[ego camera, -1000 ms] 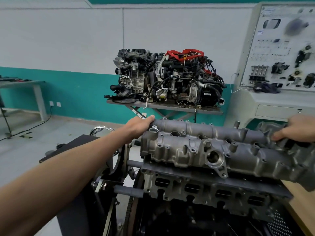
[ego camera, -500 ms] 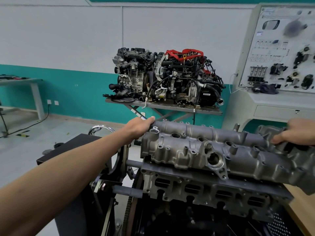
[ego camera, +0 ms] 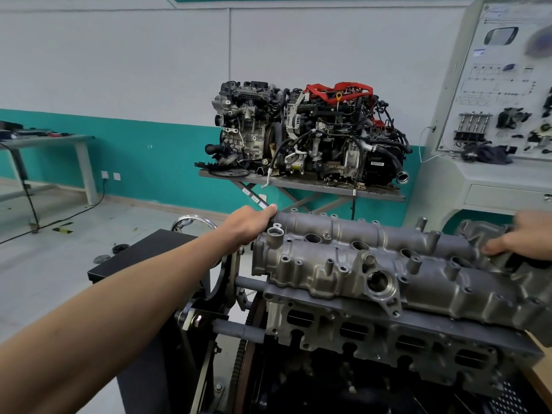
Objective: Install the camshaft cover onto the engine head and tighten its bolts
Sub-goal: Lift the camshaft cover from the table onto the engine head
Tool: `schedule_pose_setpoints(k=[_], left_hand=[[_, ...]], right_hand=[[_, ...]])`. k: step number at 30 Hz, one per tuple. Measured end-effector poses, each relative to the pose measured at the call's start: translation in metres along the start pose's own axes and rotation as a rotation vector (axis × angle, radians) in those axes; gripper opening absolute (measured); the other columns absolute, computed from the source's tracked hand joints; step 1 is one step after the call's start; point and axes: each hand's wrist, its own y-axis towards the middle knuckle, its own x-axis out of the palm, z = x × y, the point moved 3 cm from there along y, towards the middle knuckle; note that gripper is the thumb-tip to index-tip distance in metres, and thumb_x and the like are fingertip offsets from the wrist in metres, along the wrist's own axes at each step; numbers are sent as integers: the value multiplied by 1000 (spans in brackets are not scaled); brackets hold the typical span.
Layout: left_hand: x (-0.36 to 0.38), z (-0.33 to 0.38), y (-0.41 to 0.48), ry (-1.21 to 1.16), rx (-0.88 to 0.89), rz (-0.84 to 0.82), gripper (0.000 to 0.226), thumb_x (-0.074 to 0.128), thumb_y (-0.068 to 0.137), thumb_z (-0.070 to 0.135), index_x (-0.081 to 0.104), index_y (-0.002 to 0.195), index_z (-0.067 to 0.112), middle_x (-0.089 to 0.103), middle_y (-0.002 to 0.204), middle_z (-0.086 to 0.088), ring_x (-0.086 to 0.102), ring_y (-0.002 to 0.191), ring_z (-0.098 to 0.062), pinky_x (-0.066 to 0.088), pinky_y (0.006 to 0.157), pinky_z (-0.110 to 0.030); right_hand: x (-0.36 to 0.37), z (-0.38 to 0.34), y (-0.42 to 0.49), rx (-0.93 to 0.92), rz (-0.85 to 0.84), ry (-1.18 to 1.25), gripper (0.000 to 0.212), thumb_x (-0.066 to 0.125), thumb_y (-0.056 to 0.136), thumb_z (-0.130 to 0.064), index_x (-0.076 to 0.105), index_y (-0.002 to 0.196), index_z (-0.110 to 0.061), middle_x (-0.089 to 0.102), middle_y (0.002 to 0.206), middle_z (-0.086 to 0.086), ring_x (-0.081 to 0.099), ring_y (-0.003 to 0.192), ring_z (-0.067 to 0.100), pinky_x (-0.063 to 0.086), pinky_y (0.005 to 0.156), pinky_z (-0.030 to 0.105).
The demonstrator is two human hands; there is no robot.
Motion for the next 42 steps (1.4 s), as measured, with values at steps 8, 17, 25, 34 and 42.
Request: schedule_pose_setpoints(k=[8, 17, 25, 34, 42], left_hand=[[3, 2, 2, -15, 15, -7, 59, 46, 94, 62, 64, 81, 6, 62, 75, -8, 55, 67, -23, 39, 60, -32], [4, 1, 10, -22, 26, -23, 69, 48, 93, 63, 69, 89, -3, 71, 87, -15, 65, 76, -28, 45, 67, -35], [4, 0, 15, 45, 44, -20, 72, 45, 93, 65, 70, 88, -3, 70, 87, -15, 65, 76, -27, 47, 67, -34], [6, 1, 12, 48, 39, -32, 67, 44, 94, 64, 64, 73, 4, 67, 80, -12, 61, 73, -26, 43, 66, -35], [3, 7, 2, 82, 28, -23, 66, 43, 95, 64, 63, 80, 3, 65, 86, -12, 60, 72, -23, 41, 57, -31]], right_hand=[[-2, -17, -29, -50, -3, -46, 33, 82, 54, -59, 72, 46, -29, 63, 43, 1, 67, 50, 21, 52, 53, 32], [-7, -29, -46, -58, -34, -59, 47, 78, 61, -56, 71, 46, -11, 63, 44, 4, 66, 50, 25, 49, 51, 29], [-8, -31, -59, -52, -64, -41, 51, 73, 69, -54, 62, 42, -11, 62, 44, 6, 53, 41, 21, 36, 49, 26], [-9, -35, -64, -49, -95, -12, 48, 74, 73, -48, 64, 48, -8, 61, 43, 5, 50, 40, 22, 35, 48, 25], [-7, -38, -71, -34, -53, 45, 45, 74, 77, -42, 64, 51, -8, 57, 37, 2, 52, 39, 21, 34, 44, 23]])
